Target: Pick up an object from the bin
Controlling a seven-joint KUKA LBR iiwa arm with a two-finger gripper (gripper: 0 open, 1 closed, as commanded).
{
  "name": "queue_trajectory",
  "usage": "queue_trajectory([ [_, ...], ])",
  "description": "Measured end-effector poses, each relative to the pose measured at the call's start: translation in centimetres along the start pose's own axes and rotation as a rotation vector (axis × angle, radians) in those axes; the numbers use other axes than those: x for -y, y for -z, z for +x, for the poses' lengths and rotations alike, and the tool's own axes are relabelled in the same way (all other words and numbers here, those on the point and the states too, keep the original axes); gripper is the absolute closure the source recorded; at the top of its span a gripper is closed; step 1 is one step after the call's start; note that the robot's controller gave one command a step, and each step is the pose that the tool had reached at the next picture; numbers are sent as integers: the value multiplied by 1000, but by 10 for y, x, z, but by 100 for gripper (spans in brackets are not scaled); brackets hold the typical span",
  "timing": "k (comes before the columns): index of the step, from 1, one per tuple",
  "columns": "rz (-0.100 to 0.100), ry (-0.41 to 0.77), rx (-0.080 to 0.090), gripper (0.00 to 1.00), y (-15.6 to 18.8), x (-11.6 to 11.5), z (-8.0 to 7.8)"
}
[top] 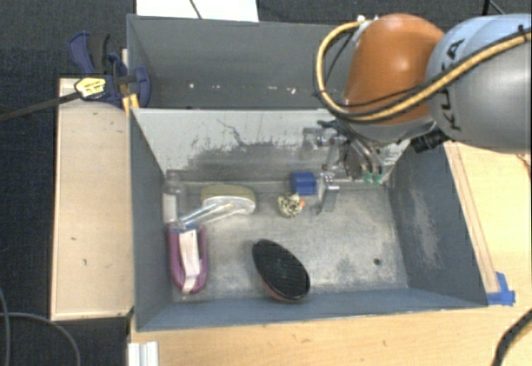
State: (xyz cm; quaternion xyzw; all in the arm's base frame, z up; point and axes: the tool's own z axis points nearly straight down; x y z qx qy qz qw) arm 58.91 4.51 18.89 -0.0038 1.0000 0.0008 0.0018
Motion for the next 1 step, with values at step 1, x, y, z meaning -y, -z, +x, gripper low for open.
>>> queue_trajectory([
  [1, -1, 68, 13, 0, -117, 15, 1],
])
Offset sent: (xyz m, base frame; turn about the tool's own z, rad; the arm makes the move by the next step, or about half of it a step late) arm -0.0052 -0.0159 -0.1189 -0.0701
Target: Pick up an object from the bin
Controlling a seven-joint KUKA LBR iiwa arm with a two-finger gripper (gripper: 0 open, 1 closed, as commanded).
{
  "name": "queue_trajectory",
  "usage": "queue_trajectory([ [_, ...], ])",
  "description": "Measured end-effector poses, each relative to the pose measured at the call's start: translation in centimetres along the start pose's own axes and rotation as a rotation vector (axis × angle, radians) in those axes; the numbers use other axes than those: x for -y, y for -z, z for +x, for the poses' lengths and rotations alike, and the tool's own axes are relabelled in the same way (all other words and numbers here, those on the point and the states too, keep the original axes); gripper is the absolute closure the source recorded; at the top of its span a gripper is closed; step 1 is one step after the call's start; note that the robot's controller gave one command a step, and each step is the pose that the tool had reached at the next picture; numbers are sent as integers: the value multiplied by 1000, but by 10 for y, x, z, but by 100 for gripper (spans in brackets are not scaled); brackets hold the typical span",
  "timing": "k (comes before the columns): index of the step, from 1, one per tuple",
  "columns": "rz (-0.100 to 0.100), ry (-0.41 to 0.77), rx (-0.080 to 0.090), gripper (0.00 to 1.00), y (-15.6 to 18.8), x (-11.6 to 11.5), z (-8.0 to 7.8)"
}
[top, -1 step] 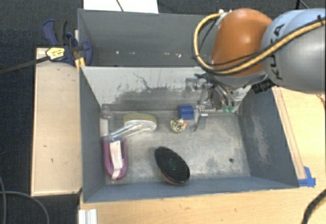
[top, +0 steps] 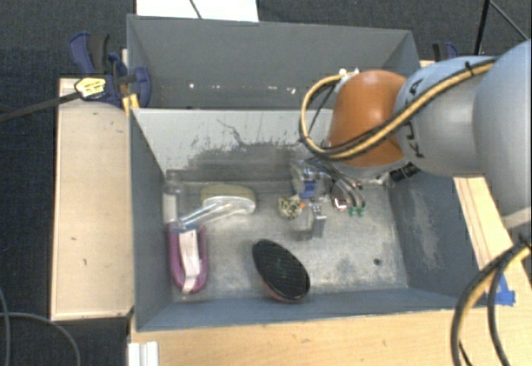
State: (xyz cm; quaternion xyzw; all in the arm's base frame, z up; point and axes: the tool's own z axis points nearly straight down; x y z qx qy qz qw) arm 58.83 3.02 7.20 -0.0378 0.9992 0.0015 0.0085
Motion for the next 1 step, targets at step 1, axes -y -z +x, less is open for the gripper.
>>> queue_trajectory([
  [1, 1, -1, 8, 100, 7, 0, -3],
])
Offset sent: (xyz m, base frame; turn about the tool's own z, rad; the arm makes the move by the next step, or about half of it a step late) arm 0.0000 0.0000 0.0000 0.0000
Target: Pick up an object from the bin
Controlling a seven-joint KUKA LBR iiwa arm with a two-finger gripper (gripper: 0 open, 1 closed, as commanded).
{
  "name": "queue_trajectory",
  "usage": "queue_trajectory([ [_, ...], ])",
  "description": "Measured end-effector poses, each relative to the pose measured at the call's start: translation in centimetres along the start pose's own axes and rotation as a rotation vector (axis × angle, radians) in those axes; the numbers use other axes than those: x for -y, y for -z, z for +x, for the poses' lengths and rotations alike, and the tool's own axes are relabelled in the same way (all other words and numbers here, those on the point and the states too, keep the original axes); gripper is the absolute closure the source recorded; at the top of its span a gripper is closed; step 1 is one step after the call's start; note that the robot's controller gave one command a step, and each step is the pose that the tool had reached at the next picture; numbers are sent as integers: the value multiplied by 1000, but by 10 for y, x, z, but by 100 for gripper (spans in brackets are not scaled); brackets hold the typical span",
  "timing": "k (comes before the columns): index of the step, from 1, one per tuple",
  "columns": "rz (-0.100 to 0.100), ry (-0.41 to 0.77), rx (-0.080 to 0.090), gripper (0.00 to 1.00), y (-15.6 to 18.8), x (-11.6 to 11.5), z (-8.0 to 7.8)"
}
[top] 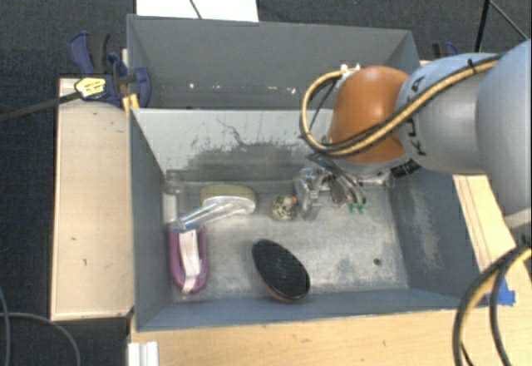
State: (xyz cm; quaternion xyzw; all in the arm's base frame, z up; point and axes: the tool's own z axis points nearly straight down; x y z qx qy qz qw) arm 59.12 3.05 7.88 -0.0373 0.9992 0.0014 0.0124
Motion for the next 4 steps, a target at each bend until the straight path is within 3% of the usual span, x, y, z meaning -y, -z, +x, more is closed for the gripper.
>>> queue_trajectory([
  [1, 0, 0, -15, 0, -4, 0, 4],
  [2, -3, 658, -8, 0, -6, -17, -1],
  [3, -6, 653, -13, 100, -8, -18, 1],
  [4, -3, 703, -12, 100, 149, -19, -3],
])
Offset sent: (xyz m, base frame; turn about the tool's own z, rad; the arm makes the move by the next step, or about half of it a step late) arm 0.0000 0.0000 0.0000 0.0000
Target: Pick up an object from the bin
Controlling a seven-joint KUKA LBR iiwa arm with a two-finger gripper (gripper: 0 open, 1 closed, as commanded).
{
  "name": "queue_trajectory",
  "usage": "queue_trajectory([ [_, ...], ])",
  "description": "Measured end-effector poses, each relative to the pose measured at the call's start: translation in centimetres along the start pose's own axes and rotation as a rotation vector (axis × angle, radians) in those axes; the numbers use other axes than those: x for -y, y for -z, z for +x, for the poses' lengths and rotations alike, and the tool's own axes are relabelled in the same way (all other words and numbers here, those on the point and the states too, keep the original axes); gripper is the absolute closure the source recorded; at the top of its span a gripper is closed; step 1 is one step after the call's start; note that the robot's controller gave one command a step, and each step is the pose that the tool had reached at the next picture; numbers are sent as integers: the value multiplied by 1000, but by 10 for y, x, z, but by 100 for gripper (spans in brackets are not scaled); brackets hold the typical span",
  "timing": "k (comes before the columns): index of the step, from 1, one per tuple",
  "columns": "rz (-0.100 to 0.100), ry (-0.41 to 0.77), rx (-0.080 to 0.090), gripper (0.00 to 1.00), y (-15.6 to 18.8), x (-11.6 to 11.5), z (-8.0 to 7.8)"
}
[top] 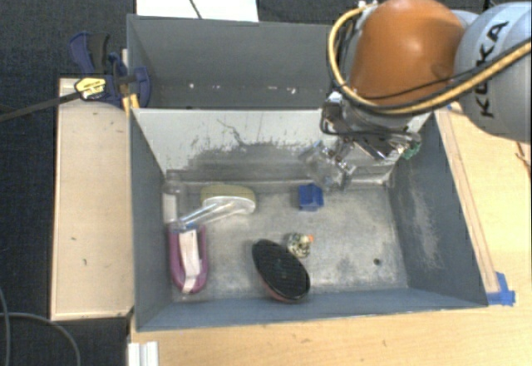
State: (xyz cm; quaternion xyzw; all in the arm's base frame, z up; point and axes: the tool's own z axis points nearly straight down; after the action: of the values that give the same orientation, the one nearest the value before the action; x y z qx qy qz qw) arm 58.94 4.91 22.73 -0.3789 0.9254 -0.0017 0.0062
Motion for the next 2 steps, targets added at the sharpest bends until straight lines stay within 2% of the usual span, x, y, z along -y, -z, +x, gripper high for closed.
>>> queue_trajectory([
  [1, -7, -4, -7, 0, -5, -1, 1],
  [2, -9, -116, -12, 0, -69, 15, 12],
])
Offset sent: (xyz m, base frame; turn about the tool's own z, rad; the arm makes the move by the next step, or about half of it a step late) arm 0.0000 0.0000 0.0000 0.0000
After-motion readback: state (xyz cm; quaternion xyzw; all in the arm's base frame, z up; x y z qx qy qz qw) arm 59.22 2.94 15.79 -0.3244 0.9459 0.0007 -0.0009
